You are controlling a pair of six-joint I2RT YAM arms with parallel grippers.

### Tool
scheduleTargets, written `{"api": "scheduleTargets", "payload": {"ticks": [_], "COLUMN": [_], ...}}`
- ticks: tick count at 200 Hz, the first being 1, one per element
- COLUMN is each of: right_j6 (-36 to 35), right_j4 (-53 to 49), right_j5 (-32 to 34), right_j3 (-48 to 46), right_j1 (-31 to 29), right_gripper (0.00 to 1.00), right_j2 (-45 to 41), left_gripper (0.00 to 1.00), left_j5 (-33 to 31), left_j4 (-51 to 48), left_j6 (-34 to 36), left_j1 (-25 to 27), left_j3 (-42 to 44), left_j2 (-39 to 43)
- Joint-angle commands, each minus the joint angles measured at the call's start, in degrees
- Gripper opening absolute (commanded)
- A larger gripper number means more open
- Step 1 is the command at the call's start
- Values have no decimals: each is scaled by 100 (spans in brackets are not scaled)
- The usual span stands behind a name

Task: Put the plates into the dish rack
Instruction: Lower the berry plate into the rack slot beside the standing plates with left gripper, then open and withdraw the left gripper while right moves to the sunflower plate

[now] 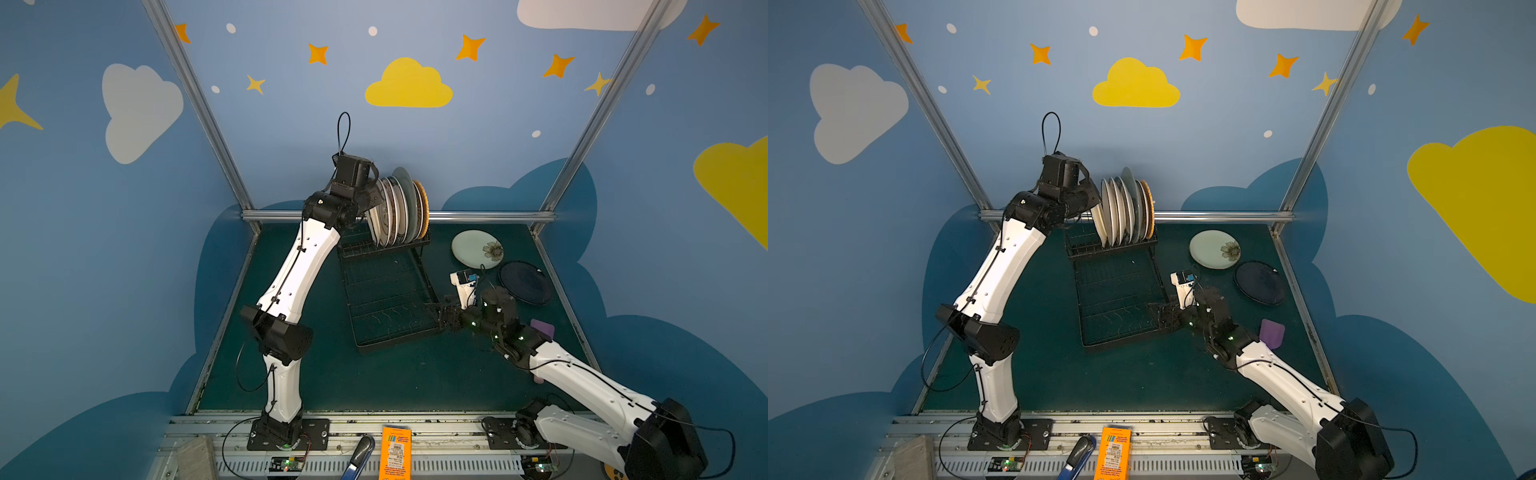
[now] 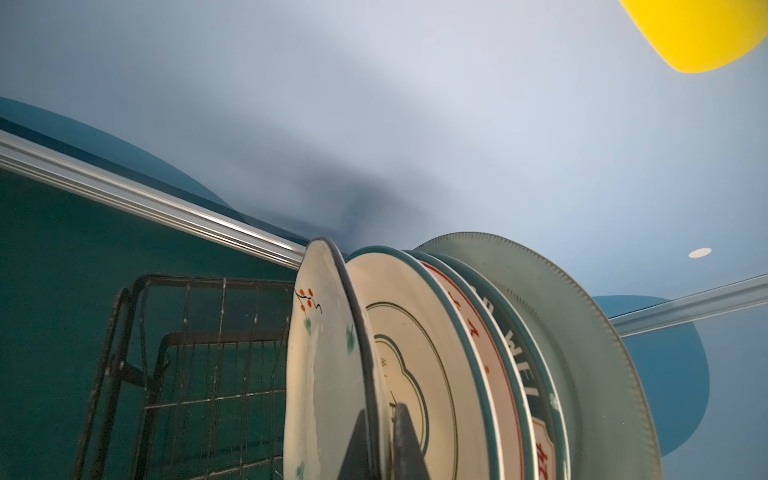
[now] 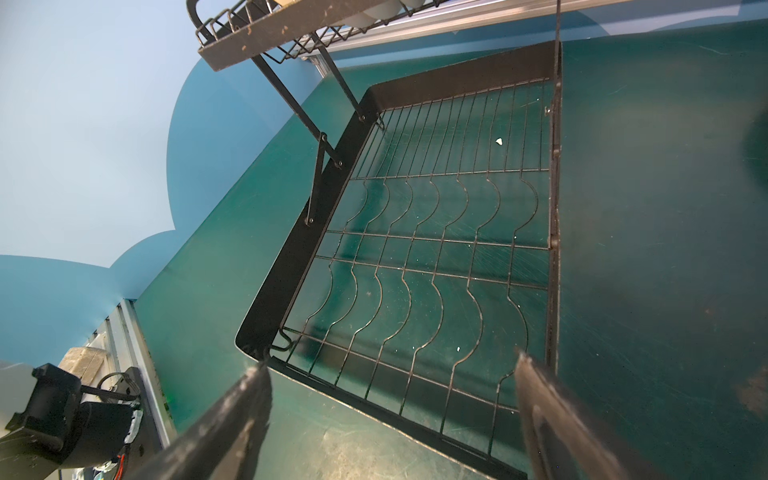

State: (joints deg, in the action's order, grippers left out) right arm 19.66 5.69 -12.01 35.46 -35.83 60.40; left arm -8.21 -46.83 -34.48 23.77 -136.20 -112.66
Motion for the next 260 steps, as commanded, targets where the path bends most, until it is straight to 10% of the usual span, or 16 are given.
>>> {"api": "scheduleTargets", "payload": {"ticks": [1,109,161,260], "right_j6": [-17,151,375,1838], "right_j4": [-54,-311,-728,-665], "right_j5": [23,839,1693,-158], "right_j3": [181,189,251,555], "right_j1": [-24,-21,250,3555], "right_gripper": [89,89,97,95], "right_j2": [7,-191,-699,890], "left_gripper": [4,28,68,100], "left_j5": [58,595,1296,3234], "left_j4": [292,253,59,2742], "left_j6": [0,-86,-216,-523], "left_j1": [-82,-262,-460,-1100], "left_j3": [-264,-578,-747,5646], "left_j2": [-27,18,553,5295]}}
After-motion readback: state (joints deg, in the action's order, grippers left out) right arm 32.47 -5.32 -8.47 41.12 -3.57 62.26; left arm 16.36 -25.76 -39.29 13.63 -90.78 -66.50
